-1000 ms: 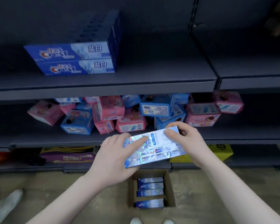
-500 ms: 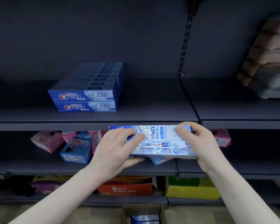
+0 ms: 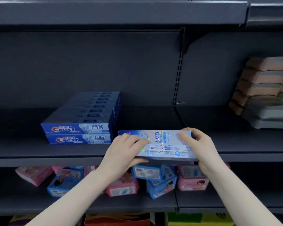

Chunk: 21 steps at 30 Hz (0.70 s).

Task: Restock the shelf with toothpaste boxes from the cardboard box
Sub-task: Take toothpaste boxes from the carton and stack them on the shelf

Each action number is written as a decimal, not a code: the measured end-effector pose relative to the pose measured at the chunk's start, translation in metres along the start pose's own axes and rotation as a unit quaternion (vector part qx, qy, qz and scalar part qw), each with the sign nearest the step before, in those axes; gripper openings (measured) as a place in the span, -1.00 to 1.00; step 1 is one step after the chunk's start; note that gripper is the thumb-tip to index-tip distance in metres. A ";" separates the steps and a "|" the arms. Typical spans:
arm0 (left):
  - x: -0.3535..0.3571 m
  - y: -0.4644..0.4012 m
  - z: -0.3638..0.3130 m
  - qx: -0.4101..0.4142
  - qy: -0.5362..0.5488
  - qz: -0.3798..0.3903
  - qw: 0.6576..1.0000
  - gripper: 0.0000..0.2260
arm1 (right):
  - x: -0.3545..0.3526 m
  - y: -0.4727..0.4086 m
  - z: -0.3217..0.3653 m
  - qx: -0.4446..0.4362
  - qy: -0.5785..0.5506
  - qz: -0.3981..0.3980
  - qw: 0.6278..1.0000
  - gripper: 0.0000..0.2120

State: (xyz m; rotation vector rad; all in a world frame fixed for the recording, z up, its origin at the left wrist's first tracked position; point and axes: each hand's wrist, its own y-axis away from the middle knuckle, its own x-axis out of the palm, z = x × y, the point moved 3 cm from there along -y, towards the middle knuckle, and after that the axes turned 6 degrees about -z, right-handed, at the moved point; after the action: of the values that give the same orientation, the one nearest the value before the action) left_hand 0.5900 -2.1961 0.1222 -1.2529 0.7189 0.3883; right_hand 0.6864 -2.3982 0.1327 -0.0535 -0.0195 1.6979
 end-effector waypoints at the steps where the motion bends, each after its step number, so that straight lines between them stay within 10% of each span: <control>1: 0.003 -0.005 0.003 -0.003 0.000 0.001 1.000 -0.59 | 0.001 -0.007 0.001 0.000 -0.003 0.000 1.000 -0.96; 21: 0.050 -0.015 0.037 -0.110 0.063 0.052 0.991 -0.57 | 0.008 -0.086 -0.012 -0.037 0.048 0.159 0.985 -0.56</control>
State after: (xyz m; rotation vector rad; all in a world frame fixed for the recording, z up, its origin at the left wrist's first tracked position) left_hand 0.6456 -2.1711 0.1042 -1.4618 0.8686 0.4877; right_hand 0.7707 -2.3796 0.1246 -0.2022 -0.0012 2.0117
